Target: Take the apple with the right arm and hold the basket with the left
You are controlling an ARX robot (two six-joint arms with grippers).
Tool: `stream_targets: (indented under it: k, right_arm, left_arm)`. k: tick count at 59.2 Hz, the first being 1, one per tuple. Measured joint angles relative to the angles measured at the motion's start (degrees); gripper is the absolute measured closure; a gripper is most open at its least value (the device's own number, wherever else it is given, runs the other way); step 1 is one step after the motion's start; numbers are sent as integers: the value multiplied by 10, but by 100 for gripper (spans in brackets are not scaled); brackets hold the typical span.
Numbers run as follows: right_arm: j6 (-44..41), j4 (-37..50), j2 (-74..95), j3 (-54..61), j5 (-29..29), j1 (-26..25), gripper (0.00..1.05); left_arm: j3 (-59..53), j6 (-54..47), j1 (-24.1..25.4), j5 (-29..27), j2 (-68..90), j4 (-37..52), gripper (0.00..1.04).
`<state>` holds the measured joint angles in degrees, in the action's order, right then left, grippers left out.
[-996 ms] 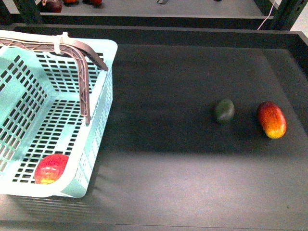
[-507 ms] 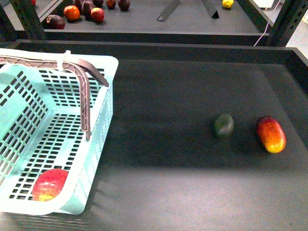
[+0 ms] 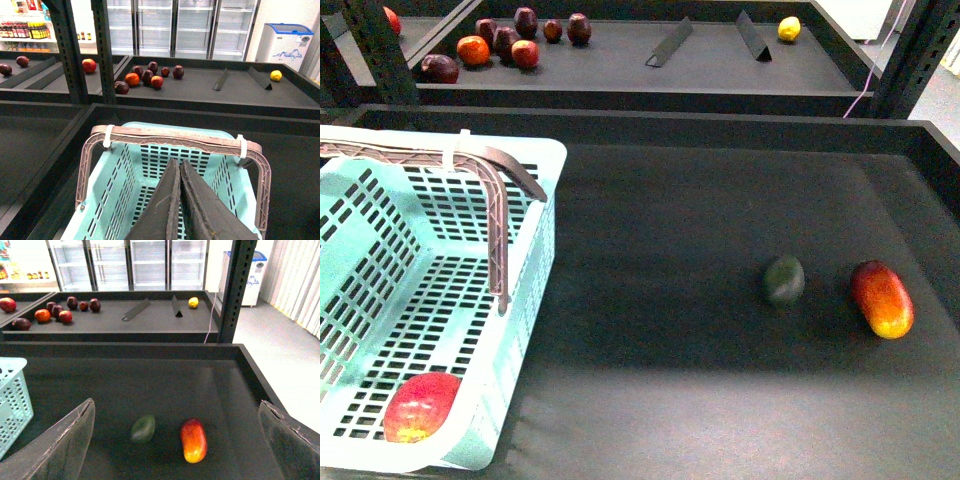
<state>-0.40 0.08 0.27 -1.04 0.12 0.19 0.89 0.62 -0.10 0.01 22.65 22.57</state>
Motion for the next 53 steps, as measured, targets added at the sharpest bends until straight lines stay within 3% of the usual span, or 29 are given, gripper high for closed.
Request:
stream_targets:
  k: [35,41,53]
  right_arm:
    - [0,0,0,0,0,0,9]
    - [0,0,0,0,0,0,9]
    - [0,0,0,0,0,0,9]
  left_arm:
    - [0,0,0,0,-125,-123,102]
    - [0,0,0,0,-206,-219,102]
    - [0,0,0,0,-223,-224,102]
